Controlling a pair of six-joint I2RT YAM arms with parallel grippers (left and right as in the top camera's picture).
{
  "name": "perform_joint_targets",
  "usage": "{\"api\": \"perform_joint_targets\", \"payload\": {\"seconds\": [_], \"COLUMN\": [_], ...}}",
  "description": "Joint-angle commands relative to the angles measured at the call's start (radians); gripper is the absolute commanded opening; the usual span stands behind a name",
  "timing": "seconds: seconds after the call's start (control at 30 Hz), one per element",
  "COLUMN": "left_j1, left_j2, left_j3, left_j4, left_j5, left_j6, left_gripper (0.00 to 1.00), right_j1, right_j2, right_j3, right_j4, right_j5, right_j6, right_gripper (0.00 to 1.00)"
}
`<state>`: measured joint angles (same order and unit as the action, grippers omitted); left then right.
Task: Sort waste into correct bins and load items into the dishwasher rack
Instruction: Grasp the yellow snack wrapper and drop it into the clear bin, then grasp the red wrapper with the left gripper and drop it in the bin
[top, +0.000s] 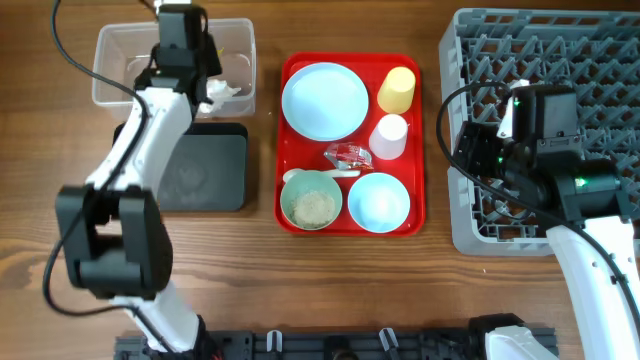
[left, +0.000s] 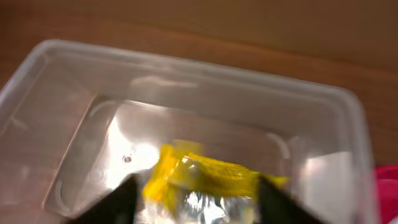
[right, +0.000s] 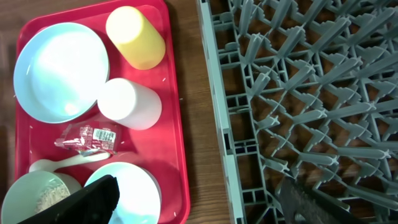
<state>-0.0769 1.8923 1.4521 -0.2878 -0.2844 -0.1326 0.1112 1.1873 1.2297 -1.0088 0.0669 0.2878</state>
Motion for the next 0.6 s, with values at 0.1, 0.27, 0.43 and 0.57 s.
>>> {"api": "perform_joint_targets", "payload": {"seconds": [0.1, 0.27, 0.43, 0.57], "left_j1": [-0.065, -0.235, -0.385, -0.437], "left_j2": [-0.071, -0.097, 0.052, 0.123], "left_j3": [0.008, 0.005, 0.005, 0.005], "left_j4": [-0.043, -0.311, -0.386, -0.383], "left_j5": [0.156, 0.695, 0.674, 0.597], "left_j6": [0.002, 0.153, 0.185, 0.177], "left_gripper": [1.00, 1.00, 1.00, 1.00], "right_j1": [-0.001, -0.002, -0.001, -0.002], "right_j2": [0.000, 0.000, 0.000, 0.000], "right_j3": [0.012, 0.012, 0.012, 0.011], "right_j4": [0.013, 0.013, 0.013, 0.014], "right_j5": [-0.016, -0.016, -0.016, -0.013], "right_j6": [0.012, 0.026, 0.030, 0.027], "right_gripper": [0.85, 0.85, 0.85, 0.85]}}
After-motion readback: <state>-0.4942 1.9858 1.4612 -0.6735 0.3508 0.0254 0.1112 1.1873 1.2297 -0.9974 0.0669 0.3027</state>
